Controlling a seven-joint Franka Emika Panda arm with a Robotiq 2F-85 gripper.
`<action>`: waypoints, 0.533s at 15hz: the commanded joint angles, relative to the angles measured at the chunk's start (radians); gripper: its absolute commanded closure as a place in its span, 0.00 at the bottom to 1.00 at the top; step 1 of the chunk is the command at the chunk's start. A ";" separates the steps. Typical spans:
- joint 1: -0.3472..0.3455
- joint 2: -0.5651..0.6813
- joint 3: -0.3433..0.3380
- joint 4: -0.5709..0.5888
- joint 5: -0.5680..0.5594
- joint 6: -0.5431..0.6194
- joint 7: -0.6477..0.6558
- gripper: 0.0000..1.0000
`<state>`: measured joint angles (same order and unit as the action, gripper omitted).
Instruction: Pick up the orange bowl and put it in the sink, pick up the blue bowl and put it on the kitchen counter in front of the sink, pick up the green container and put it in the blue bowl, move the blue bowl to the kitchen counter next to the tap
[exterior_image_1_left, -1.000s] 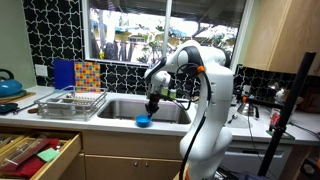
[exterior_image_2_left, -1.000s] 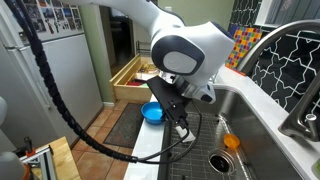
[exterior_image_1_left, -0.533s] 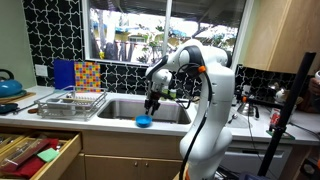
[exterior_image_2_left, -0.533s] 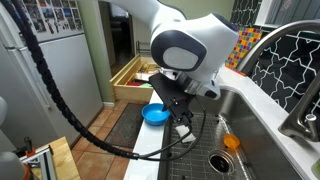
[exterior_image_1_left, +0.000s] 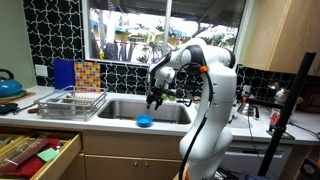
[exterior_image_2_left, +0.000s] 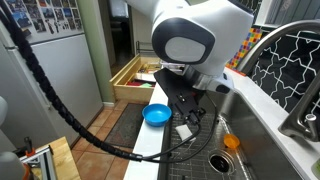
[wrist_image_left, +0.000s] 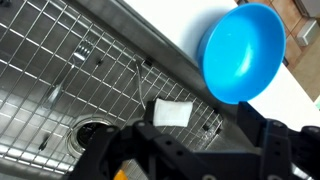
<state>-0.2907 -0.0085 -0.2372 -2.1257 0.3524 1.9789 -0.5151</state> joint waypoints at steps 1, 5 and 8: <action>0.001 0.015 -0.022 0.062 -0.006 0.037 -0.046 0.00; -0.026 0.020 -0.061 0.165 -0.200 0.101 -0.074 0.00; -0.050 0.045 -0.095 0.227 -0.356 0.172 -0.042 0.00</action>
<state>-0.3208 -0.0024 -0.3066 -1.9575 0.1148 2.0935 -0.5685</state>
